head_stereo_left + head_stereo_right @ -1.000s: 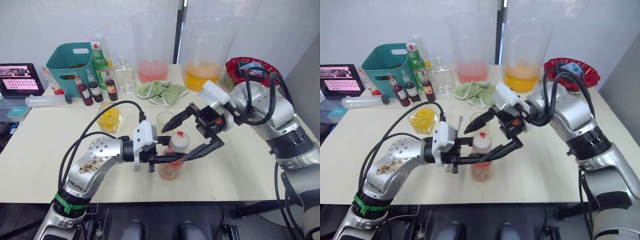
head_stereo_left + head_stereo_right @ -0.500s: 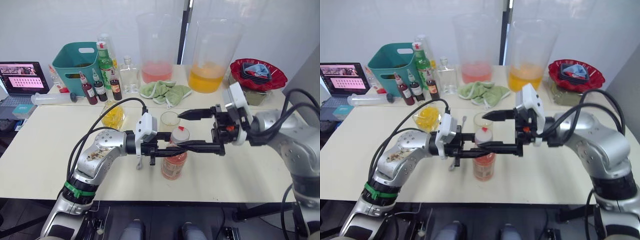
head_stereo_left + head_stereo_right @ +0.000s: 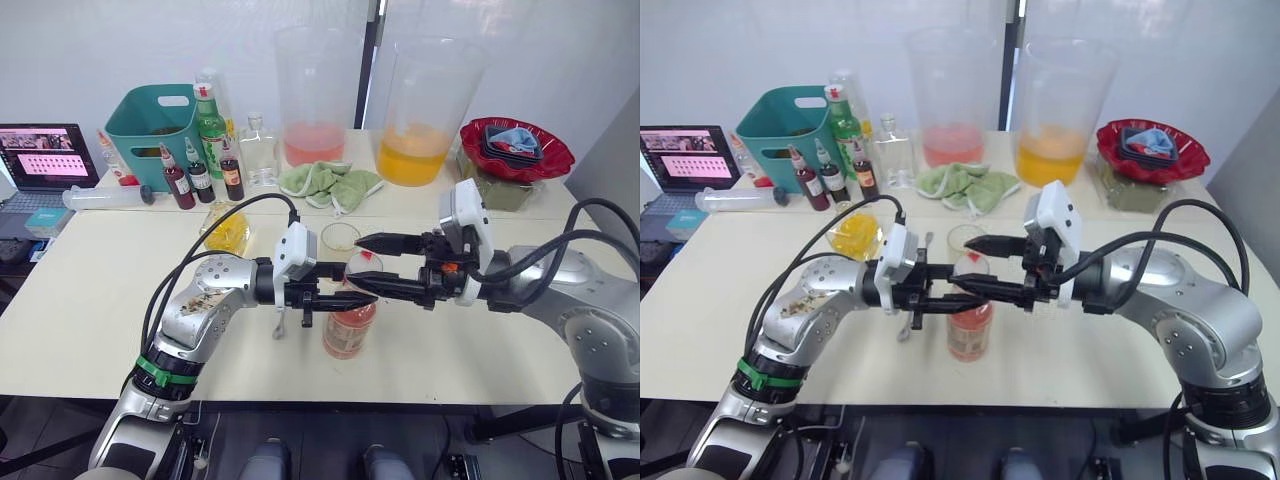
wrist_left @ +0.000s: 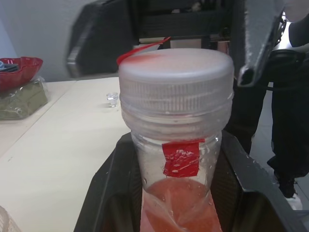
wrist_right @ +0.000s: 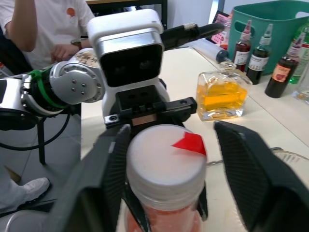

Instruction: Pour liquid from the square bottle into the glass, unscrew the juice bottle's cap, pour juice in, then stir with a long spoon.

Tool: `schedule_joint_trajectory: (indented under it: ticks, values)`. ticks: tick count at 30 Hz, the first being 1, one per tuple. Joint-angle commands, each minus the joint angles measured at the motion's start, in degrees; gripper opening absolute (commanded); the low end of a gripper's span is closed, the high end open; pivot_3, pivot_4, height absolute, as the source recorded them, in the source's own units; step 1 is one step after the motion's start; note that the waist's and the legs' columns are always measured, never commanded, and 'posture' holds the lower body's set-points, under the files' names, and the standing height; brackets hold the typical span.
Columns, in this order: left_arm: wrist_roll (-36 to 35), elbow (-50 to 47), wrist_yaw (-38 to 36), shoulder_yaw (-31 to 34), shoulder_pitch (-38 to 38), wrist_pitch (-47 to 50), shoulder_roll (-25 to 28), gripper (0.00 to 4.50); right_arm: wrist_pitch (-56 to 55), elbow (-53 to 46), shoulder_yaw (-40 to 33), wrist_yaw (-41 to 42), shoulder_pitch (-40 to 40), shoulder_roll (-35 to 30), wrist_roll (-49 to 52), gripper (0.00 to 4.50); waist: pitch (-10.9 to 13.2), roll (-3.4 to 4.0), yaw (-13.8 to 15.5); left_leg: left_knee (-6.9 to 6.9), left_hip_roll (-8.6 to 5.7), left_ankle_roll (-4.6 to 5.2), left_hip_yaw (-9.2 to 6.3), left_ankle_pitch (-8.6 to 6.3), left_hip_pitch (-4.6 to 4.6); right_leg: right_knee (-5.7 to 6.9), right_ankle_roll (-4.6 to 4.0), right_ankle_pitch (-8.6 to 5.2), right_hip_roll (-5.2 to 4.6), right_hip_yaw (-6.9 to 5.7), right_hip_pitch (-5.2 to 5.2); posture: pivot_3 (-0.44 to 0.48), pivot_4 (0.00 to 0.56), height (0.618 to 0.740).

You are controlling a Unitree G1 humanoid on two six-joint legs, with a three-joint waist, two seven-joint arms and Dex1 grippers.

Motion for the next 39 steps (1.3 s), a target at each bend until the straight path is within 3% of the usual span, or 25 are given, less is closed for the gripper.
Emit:
schedule_joint_trajectory:
  ticks: [1, 5, 12, 15, 18, 20, 25, 32, 35, 39]
  values:
    - [0.67, -2.51, 0.72, -1.27, 2.03, 1.53, 0.71, 1.47, -2.63, -0.16, 0.98, 4.36, -0.84, 0.15, -0.45, 1.67, 0.0, 0.0, -0.03, 0.0, 0.01, 0.0, 0.0, 0.0, 0.0, 0.0, 0.0, 0.0, 0.01, 0.0, 0.0, 0.0, 0.15, 0.74]
    - [0.59, -4.29, 2.02, -0.73, 3.27, 2.22, 1.32, 1.47, -6.9, 4.92, 5.33, 15.43, -3.89, 0.05, -3.42, 1.67, 0.0, 0.0, -0.22, 0.0, 0.03, 0.0, 0.01, 0.0, 0.03, -0.01, 0.0, 0.0, 0.03, 0.0, 0.0, 0.0, 0.15, 0.74]
    - [0.98, -5.95, 2.86, 0.05, 4.04, 2.32, 3.54, 1.47, -23.91, 26.76, 15.44, 44.57, -17.61, 2.92, -14.36, 1.67, 0.0, 0.0, -1.01, -0.03, 0.06, 0.01, 0.04, -0.01, 0.08, -0.01, 0.0, 0.0, 0.07, -0.01, 0.0, 0.0, 0.15, 0.74]
    - [0.78, -6.52, 3.29, 0.04, 4.19, 2.58, 3.85, 1.47, -27.79, 32.17, 20.53, 48.37, -22.15, 1.73, -12.63, 1.67, 0.0, 0.01, -1.16, -0.05, 0.06, 0.01, 0.01, -0.01, 0.08, 0.04, 0.0, 0.0, 0.06, -0.01, -0.03, 0.0, 0.15, 0.74]
    - [0.77, -6.81, 3.68, 0.08, 4.31, 2.71, 4.1, 1.47, -29.02, 36.13, 27.22, 48.37, -27.83, -0.97, -8.05, 1.67, 0.01, 0.01, -1.29, -0.06, 0.06, 0.01, -0.02, -0.01, 0.08, 0.04, -0.01, 0.0, 0.03, -0.02, -0.04, 0.0, 0.15, 0.74]
    - [0.8, -7.15, 3.78, -0.08, 4.47, 2.9, 4.32, 1.47, -28.53, 36.95, 27.46, 48.37, -29.34, -1.55, -7.34, 2.72, 0.0, 0.01, -1.33, -0.06, 0.06, 0.01, -0.05, -0.01, 0.07, 0.04, -0.01, 0.0, 0.02, -0.03, -0.05, 0.0, 0.15, 0.74]
    - [0.73, -7.26, 4.1, -0.33, 4.74, 2.97, 4.21, 1.47, -23.28, 33.94, 20.09, 47.03, -26.83, -2.54, -6.43, 4.41, 0.01, 0.0, -1.13, -0.06, 0.05, 0.01, -0.08, -0.01, 0.02, 0.03, -0.01, 0.0, 0.01, -0.03, -0.06, 0.0, 0.15, 0.74]
    - [0.33, -5.94, 3.8, -0.84, 4.63, 2.43, 3.06, 1.47, -12.72, 15.14, 5.43, 24.84, -12.21, -3.58, -1.53, 4.47, 0.0, 0.0, -0.77, -0.06, 0.06, 0.0, -0.09, -0.01, 0.0, 0.06, -0.01, 0.01, 0.0, 0.0, -0.08, 0.0, 0.15, 0.74]
    - [0.34, -4.45, 3.37, -1.22, 3.86, 2.13, 2.09, 1.47, -9.01, 7.02, 1.28, 13.92, -5.58, -2.6, -0.81, 4.47, 0.0, 0.01, -0.65, -0.04, 0.04, 0.01, -0.06, -0.01, 0.01, 0.06, -0.01, 0.01, 0.0, 0.02, -0.07, 0.0, 0.15, 0.74]
    - [0.62, -2.52, 2.23, -1.74, 2.51, 1.58, 1.13, 1.47, -6.14, 1.58, -0.98, 5.19, -1.01, -1.23, -1.03, 4.47, 0.0, 0.0, -0.33, -0.02, 0.02, 0.0, -0.01, 0.0, 0.02, 0.03, -0.01, 0.0, 0.0, 0.03, -0.03, 0.0, 0.15, 0.74]
